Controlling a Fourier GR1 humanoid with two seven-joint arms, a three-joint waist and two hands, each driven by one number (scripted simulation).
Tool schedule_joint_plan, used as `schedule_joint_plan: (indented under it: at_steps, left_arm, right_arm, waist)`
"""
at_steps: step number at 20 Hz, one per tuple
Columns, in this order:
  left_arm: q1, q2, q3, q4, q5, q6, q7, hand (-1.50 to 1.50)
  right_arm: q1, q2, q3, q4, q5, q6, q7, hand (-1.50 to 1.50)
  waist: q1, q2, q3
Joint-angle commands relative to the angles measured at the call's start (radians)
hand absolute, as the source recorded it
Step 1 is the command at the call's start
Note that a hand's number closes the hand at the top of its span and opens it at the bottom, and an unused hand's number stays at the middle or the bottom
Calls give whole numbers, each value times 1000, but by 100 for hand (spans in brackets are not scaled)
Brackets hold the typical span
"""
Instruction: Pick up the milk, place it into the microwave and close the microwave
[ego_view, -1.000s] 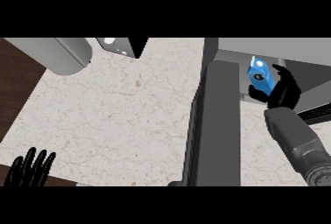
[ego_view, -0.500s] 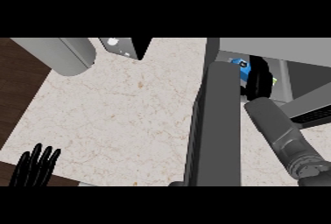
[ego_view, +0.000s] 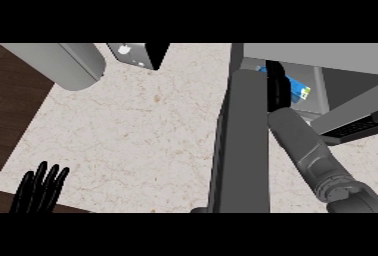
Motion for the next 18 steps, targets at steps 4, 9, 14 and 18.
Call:
schedule_joint_plan:
  at_steps: [4, 9, 14, 18]
  left_arm:
    - [26, 1, 8, -7, 3, -7, -12, -150]
    - [40, -11, -7, 5, -6, -21, -34, -150]
    - [51, -19, -5, 21, -28, -14, -48, -150]
    - [82, -10, -3, -49, 0, -8, 3, -150]
  right_arm:
    - [29, 22, -85, -76, -88, 176, -92, -150]
    - [121, 55, -160, -112, -167, 280, -210, -150]
    - [194, 64, -193, -105, -201, 422, -308, -150]
    - [239, 73, -217, -106, -221, 470, -386, -150]
  waist:
    - [-30, -13, 1]
    - [-63, -24, -1]
    - [-85, -32, -3]
    - [-99, -40, -3]
